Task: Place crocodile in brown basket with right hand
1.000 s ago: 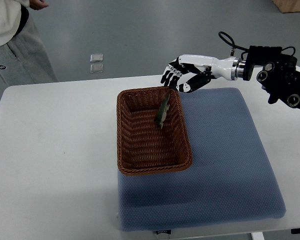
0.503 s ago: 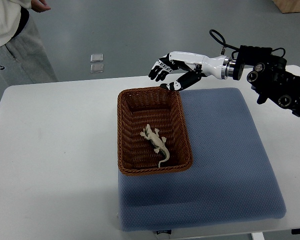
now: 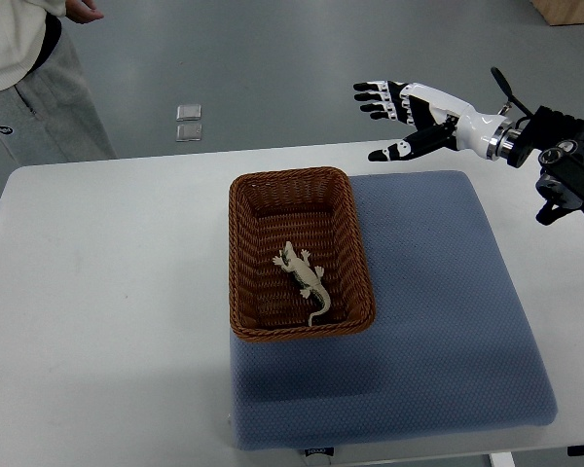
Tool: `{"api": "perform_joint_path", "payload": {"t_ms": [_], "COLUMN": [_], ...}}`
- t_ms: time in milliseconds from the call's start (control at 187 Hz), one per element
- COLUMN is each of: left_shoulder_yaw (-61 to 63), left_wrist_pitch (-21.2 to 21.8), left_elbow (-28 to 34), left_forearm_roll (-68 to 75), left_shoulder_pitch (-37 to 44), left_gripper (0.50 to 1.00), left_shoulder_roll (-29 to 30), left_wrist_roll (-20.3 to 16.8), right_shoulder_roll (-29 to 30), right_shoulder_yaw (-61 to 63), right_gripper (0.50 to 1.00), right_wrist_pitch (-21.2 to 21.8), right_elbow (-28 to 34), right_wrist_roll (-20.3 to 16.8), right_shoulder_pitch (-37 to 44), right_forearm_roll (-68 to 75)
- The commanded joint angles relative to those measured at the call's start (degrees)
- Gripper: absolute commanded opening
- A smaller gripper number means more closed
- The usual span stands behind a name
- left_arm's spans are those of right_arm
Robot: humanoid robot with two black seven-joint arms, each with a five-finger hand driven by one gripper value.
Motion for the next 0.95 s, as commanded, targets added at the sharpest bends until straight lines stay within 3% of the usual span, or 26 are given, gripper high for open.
{"api": "perform_joint_path", "payload": {"t_ms": [0, 230, 342, 604, 947], "left_shoulder_yaw": [0.0, 0.0, 0.0, 0.0, 0.0], "left_wrist_pitch": [0.0, 0.0, 0.0, 0.0, 0.0], "left_elbow": [0.0, 0.0, 0.0, 0.0, 0.0], "left_forearm_roll": [0.0, 0.0, 0.0, 0.0, 0.0], "left_shoulder_pitch": [0.0, 0.0, 0.0, 0.0, 0.0], "left_gripper": [1.000, 1.000, 1.000, 1.000, 1.000], "left_shoulder_roll": [0.0, 0.0, 0.0, 0.0, 0.0], "left_wrist_roll": [0.0, -0.1, 0.0, 0.0, -0.1], "right_shoulder_roll": [-0.1, -0.1, -0.1, 0.3, 0.6], "right_shoulder_yaw": [-0.1, -0.7, -0.8, -0.4, 0.0], "right_gripper": [0.913, 0.921, 0.921, 0.928, 0.930], "right_wrist_pitch": [0.2, 0.1, 0.1, 0.2, 0.2], "right_elbow": [-3.9, -7.3, -7.5, -7.4, -7.3], "right_wrist_roll": [-6.2, -22.8, -27.1, -27.6, -26.8], "right_shoulder_pitch": [-0.9, -2.9, -4.2, -5.0, -5.1], "right_forearm_roll": [11.0, 36.7, 45.4, 53.4, 53.7]}}
